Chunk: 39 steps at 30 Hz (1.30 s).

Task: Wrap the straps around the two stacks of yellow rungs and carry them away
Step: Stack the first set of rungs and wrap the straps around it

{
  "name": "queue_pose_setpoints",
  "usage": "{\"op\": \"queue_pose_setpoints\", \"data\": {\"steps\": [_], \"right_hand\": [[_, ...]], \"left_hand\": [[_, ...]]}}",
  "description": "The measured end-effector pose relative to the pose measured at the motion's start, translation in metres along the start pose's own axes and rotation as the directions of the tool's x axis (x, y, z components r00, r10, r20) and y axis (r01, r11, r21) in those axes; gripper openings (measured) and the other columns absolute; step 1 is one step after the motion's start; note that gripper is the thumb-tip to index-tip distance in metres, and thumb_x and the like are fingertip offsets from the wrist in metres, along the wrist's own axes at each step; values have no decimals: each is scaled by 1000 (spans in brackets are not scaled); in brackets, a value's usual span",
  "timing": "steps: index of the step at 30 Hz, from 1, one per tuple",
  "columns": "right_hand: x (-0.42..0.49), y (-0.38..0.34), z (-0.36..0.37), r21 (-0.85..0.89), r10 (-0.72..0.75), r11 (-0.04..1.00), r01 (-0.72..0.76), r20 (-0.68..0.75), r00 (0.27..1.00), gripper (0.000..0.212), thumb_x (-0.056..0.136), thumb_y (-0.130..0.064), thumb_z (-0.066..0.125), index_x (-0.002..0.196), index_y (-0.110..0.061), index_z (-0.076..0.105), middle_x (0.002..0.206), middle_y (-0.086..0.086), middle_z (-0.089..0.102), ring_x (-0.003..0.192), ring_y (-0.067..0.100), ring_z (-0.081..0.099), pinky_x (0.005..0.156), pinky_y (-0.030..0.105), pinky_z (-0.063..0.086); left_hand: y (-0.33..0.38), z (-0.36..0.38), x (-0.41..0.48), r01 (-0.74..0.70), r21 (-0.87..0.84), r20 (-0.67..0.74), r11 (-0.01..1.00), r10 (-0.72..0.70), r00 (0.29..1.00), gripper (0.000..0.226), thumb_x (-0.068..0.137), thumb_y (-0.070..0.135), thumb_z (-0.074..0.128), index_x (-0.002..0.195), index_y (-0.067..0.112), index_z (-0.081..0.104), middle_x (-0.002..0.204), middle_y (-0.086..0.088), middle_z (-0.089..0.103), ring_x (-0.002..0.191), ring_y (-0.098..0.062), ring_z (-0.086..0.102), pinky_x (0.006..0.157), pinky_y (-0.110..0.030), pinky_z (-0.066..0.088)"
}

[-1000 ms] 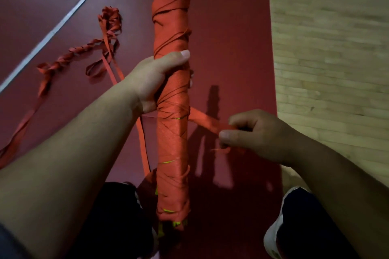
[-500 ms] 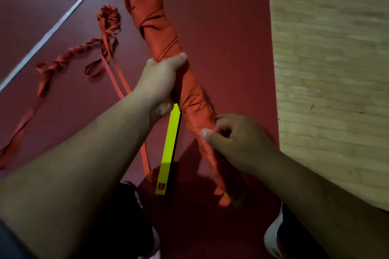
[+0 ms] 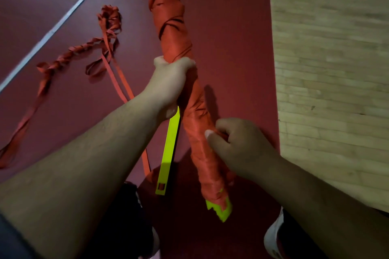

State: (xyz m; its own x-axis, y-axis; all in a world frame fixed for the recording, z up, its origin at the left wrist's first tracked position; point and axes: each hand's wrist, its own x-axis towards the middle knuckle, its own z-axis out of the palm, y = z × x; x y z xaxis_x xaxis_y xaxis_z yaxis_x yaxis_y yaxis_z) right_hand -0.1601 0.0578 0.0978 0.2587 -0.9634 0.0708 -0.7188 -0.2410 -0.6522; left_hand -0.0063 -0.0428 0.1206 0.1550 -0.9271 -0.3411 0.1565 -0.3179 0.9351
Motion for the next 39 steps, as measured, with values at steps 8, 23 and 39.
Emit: {"op": "queue_pose_setpoints", "data": {"steps": [8, 23, 39], "right_hand": [[-5, -4, 5, -115, -82, 991, 70, -99, 992, 22, 88, -43, 50, 75, -30, 39, 74, -5, 39, 69, 28, 52, 62, 35, 30], [-8, -10, 9, -228, 301, 932, -282, 54, 952, 66, 67, -69, 75, 91, -22, 35, 100, 7, 65, 94, 32, 63, 64, 33, 35], [6, 1, -20, 643, 41, 689, -335, 427, 903, 93, 54, -53, 91, 122, -2, 53, 112, 22, 69, 95, 27, 68, 85, 50, 57]], "left_hand": [[-2, -5, -6, -73, 29, 167, 997, 67, 984, 17, 89, 23, 75, 87, 18, 59, 67, 2, 59, 58, -12, 57, 54, -25, 50], [4, 7, -13, 150, 24, 147, 988, -152, 977, 10, 85, 2, 60, 81, 11, 58, 65, -7, 49, 47, -17, 46, 55, -27, 38], [3, -12, -15, 268, -380, 657, 885, 54, 752, 66, 75, 50, 74, 125, 9, 59, 109, -11, 71, 99, -25, 69, 99, -44, 50]]}}
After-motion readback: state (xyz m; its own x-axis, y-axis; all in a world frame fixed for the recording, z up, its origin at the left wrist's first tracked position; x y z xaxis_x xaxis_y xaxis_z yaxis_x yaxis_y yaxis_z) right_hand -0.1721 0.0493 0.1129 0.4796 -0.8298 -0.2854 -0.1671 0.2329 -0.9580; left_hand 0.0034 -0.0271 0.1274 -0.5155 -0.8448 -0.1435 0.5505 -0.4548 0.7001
